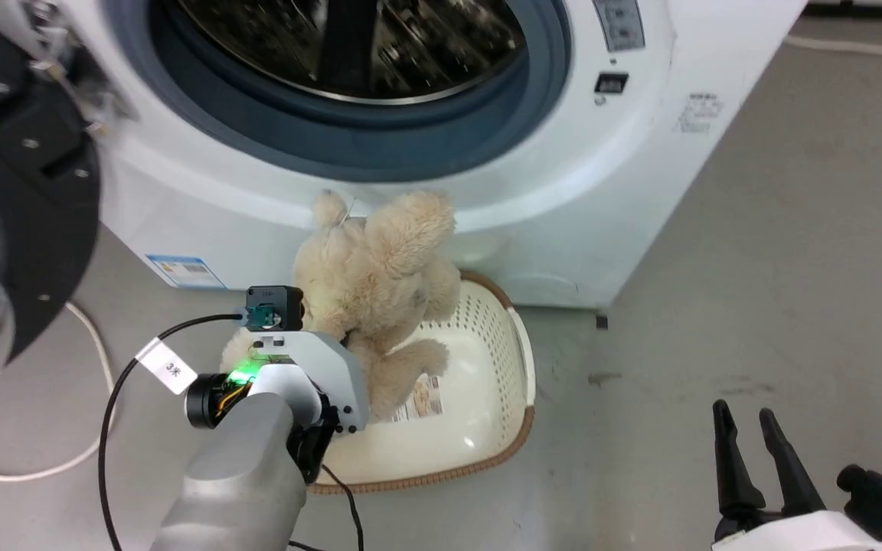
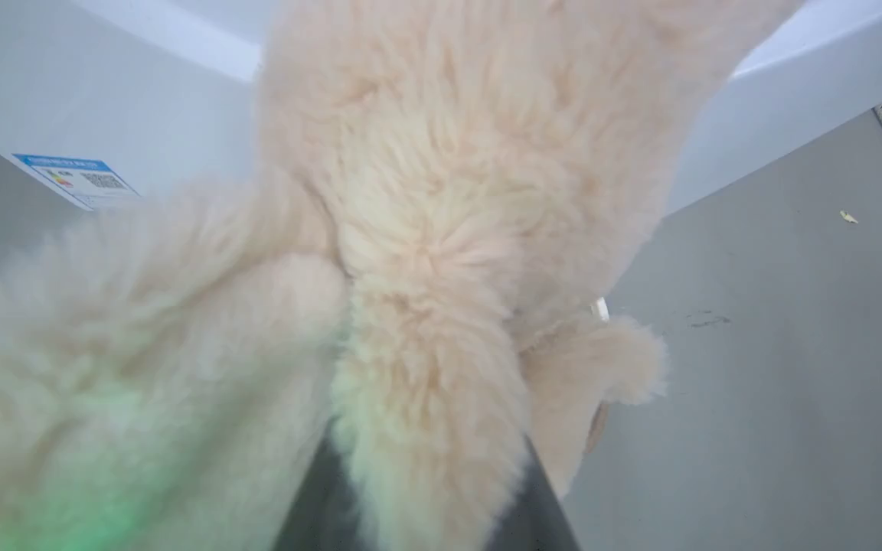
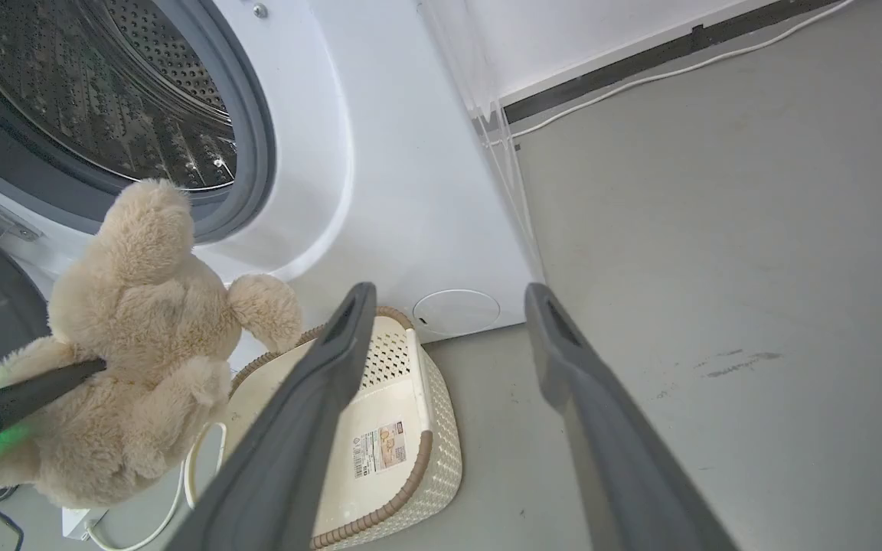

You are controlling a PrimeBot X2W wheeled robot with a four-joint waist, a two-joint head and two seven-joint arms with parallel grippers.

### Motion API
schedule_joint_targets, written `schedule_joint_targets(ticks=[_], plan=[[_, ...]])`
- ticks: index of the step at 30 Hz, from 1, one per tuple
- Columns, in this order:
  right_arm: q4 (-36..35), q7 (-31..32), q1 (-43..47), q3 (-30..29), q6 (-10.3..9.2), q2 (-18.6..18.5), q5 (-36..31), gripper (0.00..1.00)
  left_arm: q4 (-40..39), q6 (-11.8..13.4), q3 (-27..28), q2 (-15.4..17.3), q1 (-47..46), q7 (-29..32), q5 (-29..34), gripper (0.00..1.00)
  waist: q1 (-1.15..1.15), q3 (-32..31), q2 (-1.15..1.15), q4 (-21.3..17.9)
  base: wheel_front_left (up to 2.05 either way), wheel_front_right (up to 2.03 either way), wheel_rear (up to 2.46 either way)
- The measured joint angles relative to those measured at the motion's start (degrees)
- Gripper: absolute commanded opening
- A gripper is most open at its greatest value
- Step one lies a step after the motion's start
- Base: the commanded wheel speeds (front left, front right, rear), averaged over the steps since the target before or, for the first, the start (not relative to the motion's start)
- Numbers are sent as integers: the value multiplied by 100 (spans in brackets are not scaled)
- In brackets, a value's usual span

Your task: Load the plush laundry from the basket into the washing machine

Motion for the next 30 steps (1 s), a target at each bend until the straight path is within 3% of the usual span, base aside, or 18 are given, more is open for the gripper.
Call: schedule_joint_targets(ticks=[13,30], plan=[[8,0,150,-69,0,0,-20,100,-895,289,-112,168,-30,-922,256,0,1,-365,0,151,0,0,0],[-210,0,-36,-73,0,0,-140,100,-2186,541,573,510,-949,-1063,361,0,3,548,0,-78,0,0,0]])
